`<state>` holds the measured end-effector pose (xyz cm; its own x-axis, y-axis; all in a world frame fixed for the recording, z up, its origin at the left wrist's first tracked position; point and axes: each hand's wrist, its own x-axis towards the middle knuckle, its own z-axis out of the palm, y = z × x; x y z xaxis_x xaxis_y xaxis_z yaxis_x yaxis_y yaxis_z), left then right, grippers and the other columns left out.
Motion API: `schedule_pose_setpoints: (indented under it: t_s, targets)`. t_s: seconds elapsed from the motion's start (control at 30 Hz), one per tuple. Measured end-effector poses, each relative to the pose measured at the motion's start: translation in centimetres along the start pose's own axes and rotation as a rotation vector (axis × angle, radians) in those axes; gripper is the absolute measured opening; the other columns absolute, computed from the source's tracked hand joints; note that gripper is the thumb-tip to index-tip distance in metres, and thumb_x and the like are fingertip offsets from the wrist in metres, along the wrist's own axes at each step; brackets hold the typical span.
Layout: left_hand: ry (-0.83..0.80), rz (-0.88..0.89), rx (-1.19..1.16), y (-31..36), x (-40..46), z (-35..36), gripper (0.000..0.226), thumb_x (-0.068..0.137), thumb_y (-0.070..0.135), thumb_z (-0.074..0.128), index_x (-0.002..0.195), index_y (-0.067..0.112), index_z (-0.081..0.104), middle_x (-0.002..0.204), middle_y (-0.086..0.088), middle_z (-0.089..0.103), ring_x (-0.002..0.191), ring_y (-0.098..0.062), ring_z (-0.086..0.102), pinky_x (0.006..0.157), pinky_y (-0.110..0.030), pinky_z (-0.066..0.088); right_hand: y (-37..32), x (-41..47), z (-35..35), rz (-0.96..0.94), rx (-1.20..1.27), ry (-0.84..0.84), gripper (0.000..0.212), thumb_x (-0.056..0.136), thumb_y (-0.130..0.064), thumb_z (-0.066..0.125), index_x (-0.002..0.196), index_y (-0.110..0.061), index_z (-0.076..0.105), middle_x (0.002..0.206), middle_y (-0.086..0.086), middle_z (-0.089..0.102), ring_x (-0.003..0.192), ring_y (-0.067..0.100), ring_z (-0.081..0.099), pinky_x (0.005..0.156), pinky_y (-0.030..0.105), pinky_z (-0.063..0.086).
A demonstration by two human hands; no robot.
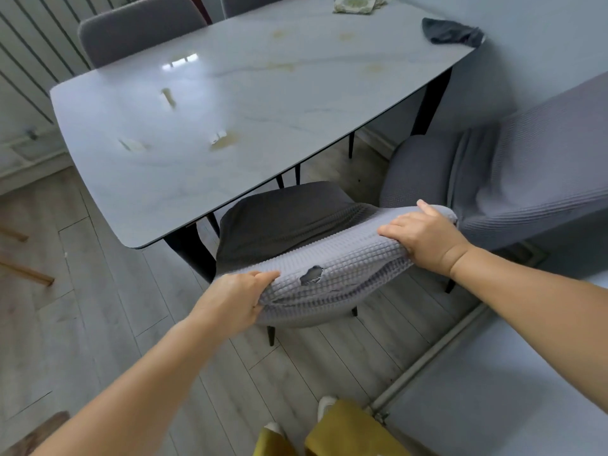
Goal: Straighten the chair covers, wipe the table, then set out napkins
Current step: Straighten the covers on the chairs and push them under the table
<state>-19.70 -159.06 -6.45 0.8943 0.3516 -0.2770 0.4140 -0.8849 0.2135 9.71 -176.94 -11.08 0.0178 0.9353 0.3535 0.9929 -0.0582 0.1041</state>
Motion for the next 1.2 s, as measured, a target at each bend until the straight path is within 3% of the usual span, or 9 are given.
schedule_pose_setpoints:
  t_s: [0.17, 0.5, 0.63, 0.77, 0.83, 0.93, 1.0, 1.1, 1.2]
  targets:
    - [0.012, -0.026, -0.04, -2.7, -0.9, 0.0, 0.055, 0.086, 0.013, 0.06, 0.138, 0.021, 0.046, 0.129, 0.0, 0.06, 0.101, -0.026, 0.065, 0.089, -0.033, 0.048, -1.9, 1.0, 1.7, -0.014, 0.015, 0.003, 0.049, 0.044, 0.012, 0.078, 0.085, -0.013, 0.072, 0.063, 0.001, 0.066, 0.055, 0.024, 0.065, 0.082, 0.062, 0.047]
    - [-0.008, -0.041, -0.034, -0.6, -0.7, 2.8, 0.057, 0.09, 0.017, 0.055, 0.144, 0.023, 0.035, 0.138, 0.004, 0.052, 0.124, -0.018, 0.05, 0.098, -0.027, 0.038, -0.7, -0.9, 2.1, -0.1, 0.09, -0.036, 0.044, 0.051, 0.009, 0.076, 0.09, -0.009, 0.072, 0.07, 0.007, 0.068, 0.056, 0.029, 0.063, 0.062, 0.042, 0.055]
    - [0.002, -0.088, -0.014, 0.4, -0.7, 3.1, 0.058, 0.091, 0.02, 0.052, 0.145, 0.027, 0.031, 0.143, 0.009, 0.046, 0.128, -0.014, 0.045, 0.102, -0.026, 0.035, -0.1, -1.0, 2.2, -0.142, 0.106, -0.004, 0.032, 0.066, 0.0, 0.051, 0.09, -0.008, 0.071, 0.072, 0.008, 0.069, 0.056, 0.029, 0.063, 0.058, 0.042, 0.055]
    - [0.018, -0.122, -0.046, 1.1, -1.5, 4.0, 0.057, 0.09, 0.017, 0.055, 0.143, 0.024, 0.036, 0.138, 0.005, 0.052, 0.123, -0.019, 0.05, 0.1, -0.031, 0.039, 0.1, -1.3, 2.4, -0.168, 0.102, -0.029, 0.033, 0.068, 0.003, 0.054, 0.094, -0.009, 0.07, 0.075, 0.009, 0.07, 0.059, 0.03, 0.064, 0.063, 0.043, 0.055]
    - [0.053, -0.111, -0.086, 1.8, -2.0, 4.5, 0.058, 0.08, 0.009, 0.065, 0.135, 0.018, 0.049, 0.123, -0.003, 0.064, 0.109, -0.027, 0.061, 0.089, -0.037, 0.05, 0.6, -1.1, 2.2, -0.207, 0.102, -0.037, 0.034, 0.074, 0.0, 0.045, 0.095, -0.009, 0.07, 0.077, 0.008, 0.07, 0.061, 0.029, 0.066, 0.068, 0.043, 0.055]
    - [0.09, -0.07, -0.066, 2.8, -2.5, 5.4, 0.063, 0.048, 0.003, 0.085, 0.108, 0.011, 0.069, 0.083, -0.003, 0.074, 0.066, -0.024, 0.07, 0.052, -0.035, 0.058, 1.4, -0.8, 1.8, -0.254, 0.068, -0.051, 0.041, 0.076, -0.006, 0.036, 0.093, -0.01, 0.073, 0.078, 0.006, 0.071, 0.063, 0.024, 0.068, 0.074, 0.047, 0.054]
    - [0.116, -0.093, -0.054, 3.3, -2.4, 5.7, 0.064, 0.042, 0.003, 0.087, 0.103, 0.012, 0.071, 0.077, 0.001, 0.073, 0.06, -0.021, 0.068, 0.046, -0.032, 0.056, 1.8, -0.6, 1.8, -0.278, 0.042, -0.057, 0.042, 0.076, -0.006, 0.035, 0.093, -0.011, 0.074, 0.079, 0.006, 0.072, 0.065, 0.023, 0.069, 0.076, 0.05, 0.053]
    - [0.066, -0.138, -0.132, 3.9, -1.7, 4.9, 0.058, 0.073, 0.007, 0.071, 0.129, 0.015, 0.056, 0.108, -0.002, 0.07, 0.093, -0.026, 0.067, 0.075, -0.037, 0.055, 2.9, -0.3, 2.3, -0.307, 0.011, -0.043, 0.041, 0.076, -0.005, 0.036, 0.093, -0.012, 0.073, 0.08, 0.006, 0.072, 0.065, 0.023, 0.069, 0.078, 0.055, 0.052]
    - [0.097, -0.133, -0.086, 4.6, 0.0, 4.5, 0.054, 0.093, 0.016, 0.046, 0.145, 0.022, 0.03, 0.136, 0.005, 0.051, 0.121, -0.017, 0.05, 0.097, -0.028, 0.039, 4.4, 0.3, 2.4, -0.295, -0.028, -0.086, 0.035, 0.064, 0.007, 0.067, 0.094, -0.011, 0.073, 0.08, 0.009, 0.071, 0.065, 0.026, 0.069, 0.079, 0.062, 0.048]
